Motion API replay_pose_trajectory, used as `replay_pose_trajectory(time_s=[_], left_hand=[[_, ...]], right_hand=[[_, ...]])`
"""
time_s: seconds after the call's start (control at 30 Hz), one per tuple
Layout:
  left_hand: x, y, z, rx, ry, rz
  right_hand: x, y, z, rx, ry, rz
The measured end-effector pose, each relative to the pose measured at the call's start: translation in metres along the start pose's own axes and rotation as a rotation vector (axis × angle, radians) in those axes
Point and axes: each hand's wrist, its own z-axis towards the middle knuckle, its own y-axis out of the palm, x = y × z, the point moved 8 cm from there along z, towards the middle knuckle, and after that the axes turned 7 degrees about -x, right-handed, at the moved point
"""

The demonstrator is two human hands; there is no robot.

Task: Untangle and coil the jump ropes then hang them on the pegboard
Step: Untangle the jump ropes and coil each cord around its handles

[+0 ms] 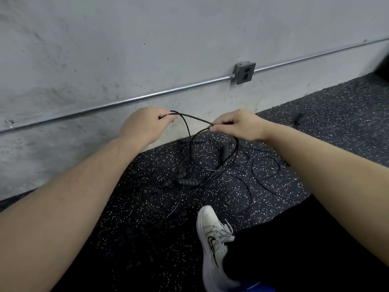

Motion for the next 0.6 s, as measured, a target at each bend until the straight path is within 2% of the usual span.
replay_pose_trajectory(time_s=[0.1,0.2,0.43,0.53,0.6], left_hand=[[0.004,-0.014,-0.004,0.08,0.012,-0.045],[0.004,-0.019,-0.004,0.088,0.015,-0.083],[-0.019,-0.015,-0.002,0.038,-0.044,-0.02],[-0.033,-0.012,0.0,-0.02,-0.096,0.016],[-0.038,-0.006,0.0,-0.077,-0.127,0.023]], right_hand=[[0.009,0.007,0.0,-0.108,0.07,0.054],[0.014,0.004,-0.002,-0.096,0.112,0.178],[0.026,-0.021,-0.006,0.086,0.074,0.676],[0.029,-0.032,-0.008,0.177,0.028,0.796],[0.03,-0.039,-0.01,0.23,0.019,0.783]])
